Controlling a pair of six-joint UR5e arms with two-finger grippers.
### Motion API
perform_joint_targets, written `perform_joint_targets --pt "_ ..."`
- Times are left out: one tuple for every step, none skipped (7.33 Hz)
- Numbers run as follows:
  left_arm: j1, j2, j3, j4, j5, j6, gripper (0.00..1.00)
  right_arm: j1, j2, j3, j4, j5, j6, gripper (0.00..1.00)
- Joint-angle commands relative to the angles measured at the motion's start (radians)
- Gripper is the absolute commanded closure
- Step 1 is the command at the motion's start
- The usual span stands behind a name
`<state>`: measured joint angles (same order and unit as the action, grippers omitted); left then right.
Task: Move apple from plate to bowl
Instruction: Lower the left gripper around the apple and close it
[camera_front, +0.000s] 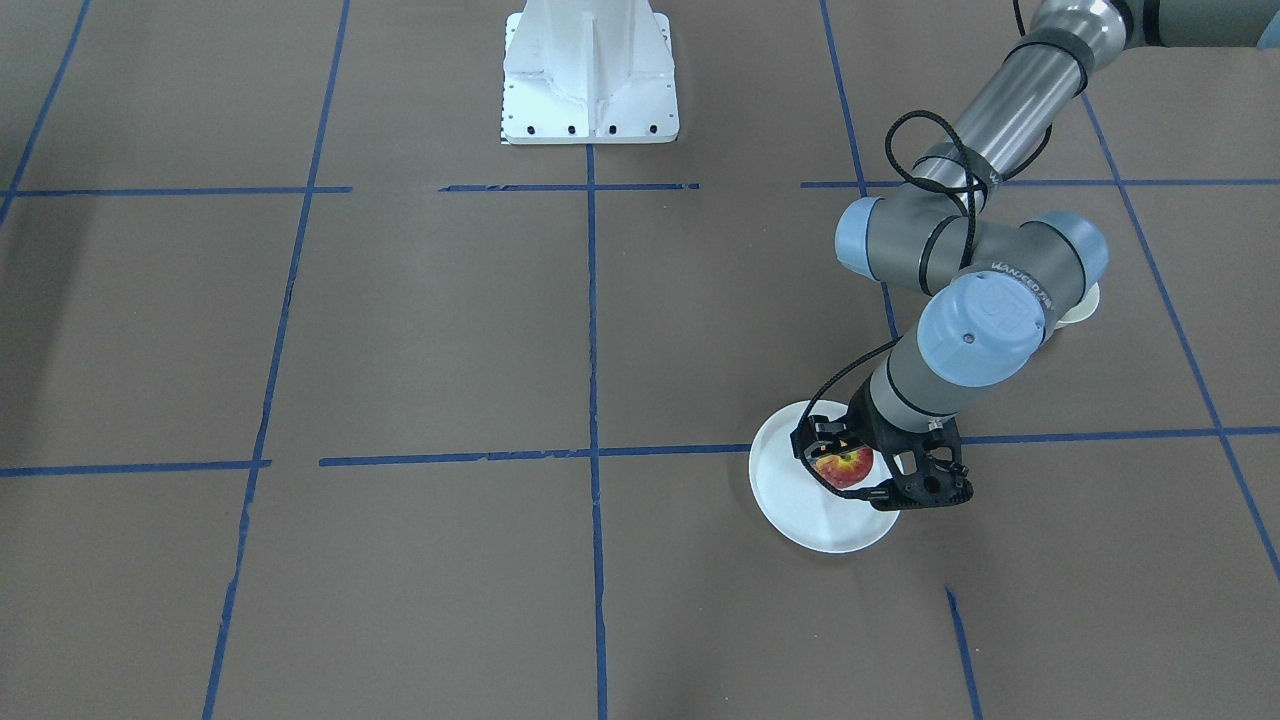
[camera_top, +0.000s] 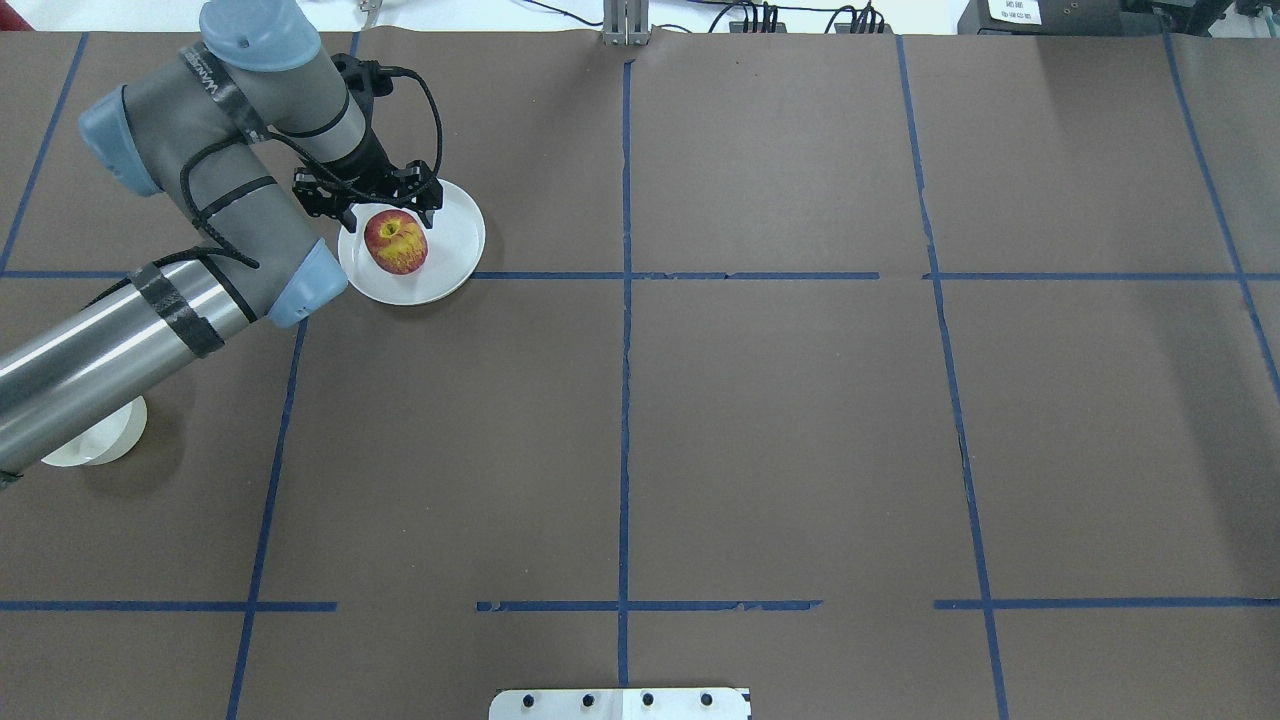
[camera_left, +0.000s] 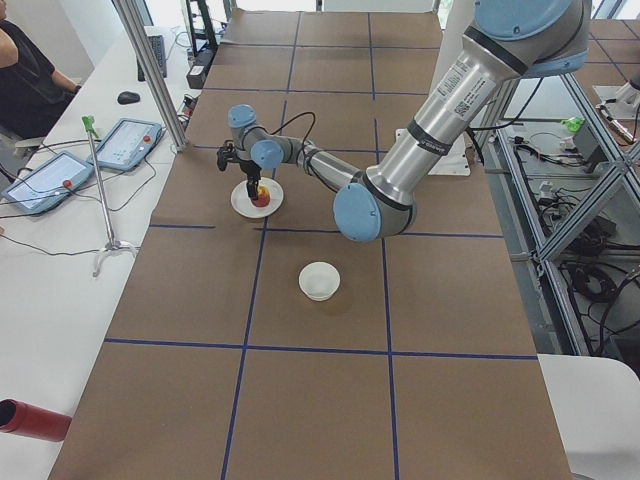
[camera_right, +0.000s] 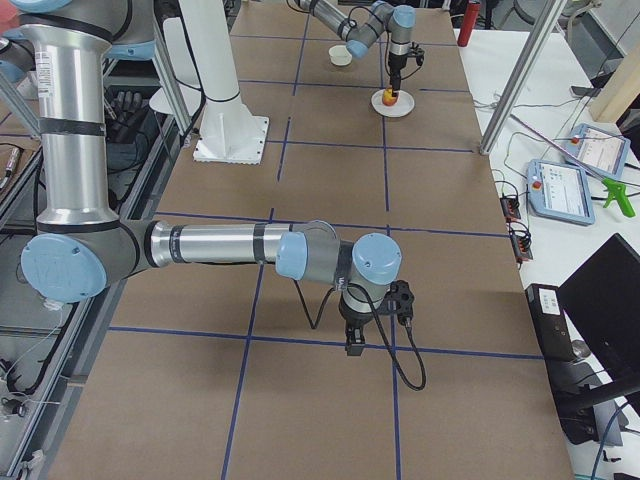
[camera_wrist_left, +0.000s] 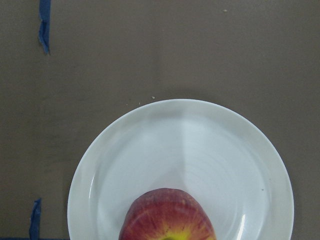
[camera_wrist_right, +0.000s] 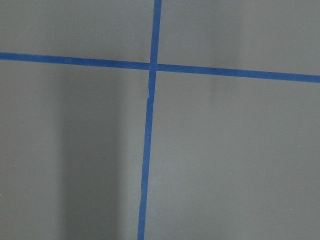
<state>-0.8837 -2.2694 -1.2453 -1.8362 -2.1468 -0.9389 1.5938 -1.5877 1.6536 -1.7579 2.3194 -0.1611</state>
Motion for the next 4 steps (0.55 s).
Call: perform_joint_targets --pt "0.005 -0.001 0.026 -0.031 0.011 -0.006 0.0 0.0 0.0 0.0 0.0 0.0 0.0 0.0" --pt "0.014 -0.002 0.035 -0.035 0.018 -0.008 0.0 0.0 0.0 0.0 0.0 0.0 0.0 0.0" --pt "0.02 -0.002 0.053 -0.073 0.022 -0.026 0.0 0.0 0.0 0.0 0.0 0.0 0.0 0.0" --pt "0.022 -0.001 0.063 -0.083 0.022 -0.028 0.0 0.0 0.0 0.0 0.0 0.0 0.0 0.0"
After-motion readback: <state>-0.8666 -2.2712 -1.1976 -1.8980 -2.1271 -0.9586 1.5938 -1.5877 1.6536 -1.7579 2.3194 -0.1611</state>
